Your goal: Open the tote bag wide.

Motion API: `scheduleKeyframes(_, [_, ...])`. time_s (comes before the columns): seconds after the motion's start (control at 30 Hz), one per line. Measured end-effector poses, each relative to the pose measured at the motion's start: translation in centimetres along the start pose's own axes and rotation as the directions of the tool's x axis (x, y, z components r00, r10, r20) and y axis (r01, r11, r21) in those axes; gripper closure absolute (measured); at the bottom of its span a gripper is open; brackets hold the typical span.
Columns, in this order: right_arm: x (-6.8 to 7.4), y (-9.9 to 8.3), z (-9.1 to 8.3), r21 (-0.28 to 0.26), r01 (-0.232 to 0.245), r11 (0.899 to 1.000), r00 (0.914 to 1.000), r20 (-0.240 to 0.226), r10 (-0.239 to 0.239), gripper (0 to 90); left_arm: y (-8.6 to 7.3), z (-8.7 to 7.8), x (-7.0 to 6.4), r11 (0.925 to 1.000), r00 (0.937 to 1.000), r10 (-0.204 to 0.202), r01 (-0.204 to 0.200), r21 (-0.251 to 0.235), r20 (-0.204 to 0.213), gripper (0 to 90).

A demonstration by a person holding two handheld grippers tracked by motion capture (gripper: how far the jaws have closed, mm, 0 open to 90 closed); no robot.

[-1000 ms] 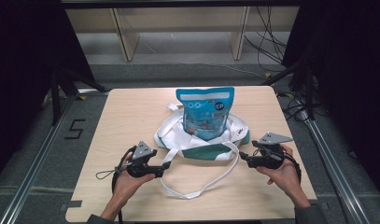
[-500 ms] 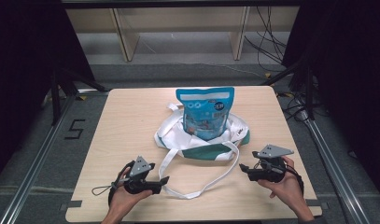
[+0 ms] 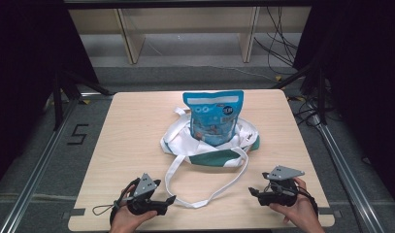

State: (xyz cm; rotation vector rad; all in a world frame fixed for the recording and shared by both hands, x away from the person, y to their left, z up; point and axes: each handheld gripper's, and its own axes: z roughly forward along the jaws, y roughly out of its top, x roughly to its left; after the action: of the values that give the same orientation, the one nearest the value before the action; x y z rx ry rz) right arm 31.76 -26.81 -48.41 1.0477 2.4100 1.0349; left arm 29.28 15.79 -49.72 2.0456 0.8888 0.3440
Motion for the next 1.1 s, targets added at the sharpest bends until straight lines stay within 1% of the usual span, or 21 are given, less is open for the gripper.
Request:
scheduleKeyframes(0.03, [0.2, -0.2, -0.1, 0.011, -0.009, 1.0, 0.9999, -0.006, 0.009, 24.1, -0.2, 0.1, -0.3, 0.9996, 0.9997, -0.024, 0.024, -0.017, 0.001, 21.6])
scheduleKeyframes(0.07, [0.2, -0.2, -0.1, 0.011, -0.009, 1.0, 0.9999, -0.006, 0.009, 24.1, -0.2, 0.1, -0.3, 0.9996, 0.9997, -0.024, 0.024, -0.017, 0.001, 21.4])
scheduleKeyframes(0.1, [0.2, -0.4, -0.2, 0.015, -0.01, 1.0, 0.9999, -0.003, 0.01, 24.0, -0.3, -0.2, -0.2, 0.9998, 1.0, 0.005, -0.005, 0.019, -0.004, 21.4])
scheduleKeyframes(0.13, [0.2, -0.6, -0.2, 0.006, -0.003, 1.0, 1.0, -0.006, 0.003, 23.9, -0.4, -0.2, -0.3, 1.0, 1.0, 0.0, 0.0, 0.01, -0.002, 21.4])
scheduleKeyframes(0.2, [0.4, -0.9, -0.5, 0.007, -0.019, 1.0, 0.9998, 0.003, 0.019, 23.8, -0.6, -0.4, -0.4, 0.9999, 0.9999, -0.011, 0.011, 0.011, 0.002, 21.3])
scheduleKeyframes(0.23, [0.6, -0.9, -0.7, 0.021, -0.046, 0.999, 0.9989, -0.002, 0.046, 23.7, -0.7, -0.4, -0.5, 0.9998, 0.9998, -0.017, 0.017, 0.003, -0.004, 21.3])
scheduleKeyframes(0.27, [0.4, -1.2, -0.9, 0.014, -0.016, 1.0, 0.9999, -0.006, 0.016, 23.6, -0.8, -0.7, -0.5, 0.9996, 0.9999, 0.008, -0.008, 0.027, 0.008, 21.4])
scheduleKeyframes(0.37, [0.6, -1.6, -1.2, 0.015, -0.008, 1.0, 1.0, -0.004, 0.008, 23.4, -1.0, -0.5, -0.7, 0.9994, 1.0, 0.005, -0.005, 0.034, -0.002, 21.4])
scheduleKeyframes(0.47, [1.0, -1.8, -1.4, 0.022, -0.028, 0.999, 0.9996, -0.008, 0.028, 23.3, -1.1, -0.5, -0.7, 0.9986, 0.9999, 0.014, -0.014, 0.051, 0.001, 21.4])
scheduleKeyframes(0.5, [1.0, -2.1, -1.2, 0.018, 0.007, 1.0, 1.0, 0.004, -0.007, 23.3, -1.1, -0.5, -0.9, 0.9987, 0.9999, 0.014, -0.014, 0.048, 0.003, 21.4])
scheduleKeyframes(0.53, [1.0, -2.1, -1.2, 0.031, 0.011, 0.999, 0.9999, 0.008, -0.011, 23.3, -1.2, -0.5, -1.0, 0.9989, 0.9998, 0.017, -0.017, 0.044, 0.005, 21.4])
scheduleKeyframes(0.67, [1.0, -2.2, -1.1, 0.04, 0.005, 0.999, 1.0, 0.005, -0.005, 23.2, -1.1, -0.4, -1.1, 0.998, 0.9994, 0.032, -0.033, 0.054, 0.01, 21.3])
scheduleKeyframes(0.7, [0.9, -2.2, -1.1, 0.029, 0.019, 0.999, 0.9998, 0.004, -0.019, 23.2, -1.1, -0.3, -1.1, 0.9982, 0.9996, 0.025, -0.025, 0.054, 0.01, 21.2])
scheduleKeyframes(0.77, [0.9, -2.1, -1.2, 0.038, 0.007, 0.999, 1.0, 0.003, -0.008, 23.2, -1.1, -0.3, -1.1, 0.9984, 0.9998, 0.02, -0.021, 0.053, 0.005, 21.3])
scheduleKeyframes(0.8, [0.7, -2.2, -1.2, 0.03, 0.021, 0.999, 0.9997, 0.012, -0.022, 23.2, -1.1, -0.4, -1.0, 0.9981, 0.9996, 0.028, -0.028, 0.054, 0.007, 21.3])
scheduleKeyframes(0.83, [0.8, -2.2, -1.3, 0.042, -0.009, 0.999, 0.9998, 0.015, 0.009, 23.2, -1.1, -0.4, -0.9, 0.9972, 0.9989, 0.047, -0.047, 0.058, 0.009, 21.2])
scheduleKeyframes(0.87, [0.8, -2.2, -1.3, 0.042, -0.009, 0.999, 0.9998, 0.015, 0.009, 23.2, -1.1, -0.4, -0.9, 0.9972, 0.9989, 0.047, -0.047, 0.058, 0.009, 21.3])
scheduleKeyframes(0.9, [0.6, -2.3, -1.2, 0.034, 0.01, 0.999, 0.9997, 0.021, -0.011, 23.2, -1.2, -0.3, -0.9, 0.9973, 0.9995, 0.032, -0.032, 0.066, -0.001, 21.2])
scheduleKeyframes(1.0, [0.6, -2.2, -1.2, 0.034, 0.01, 0.999, 0.9997, 0.02, -0.011, 23.2, -1.2, -0.2, -1.1, 0.9978, 0.9998, 0.021, -0.021, 0.062, 0.006, 21.2])
scheduleKeyframes(1.07, [0.6, -2.3, -1.2, 0.038, 0.002, 0.999, 1.0, 0.009, -0.003, 23.2, -1.2, -0.2, -1.0, 0.9974, 0.9996, 0.027, -0.028, 0.066, 0.008, 21.1])
scheduleKeyframes(1.1, [0.5, -2.3, -1.1, 0.036, 0.016, 0.999, 0.9999, -0.002, -0.016, 23.2, -1.1, -0.3, -0.8, 0.9967, 0.9988, 0.049, -0.049, 0.064, 0.007, 21.2])
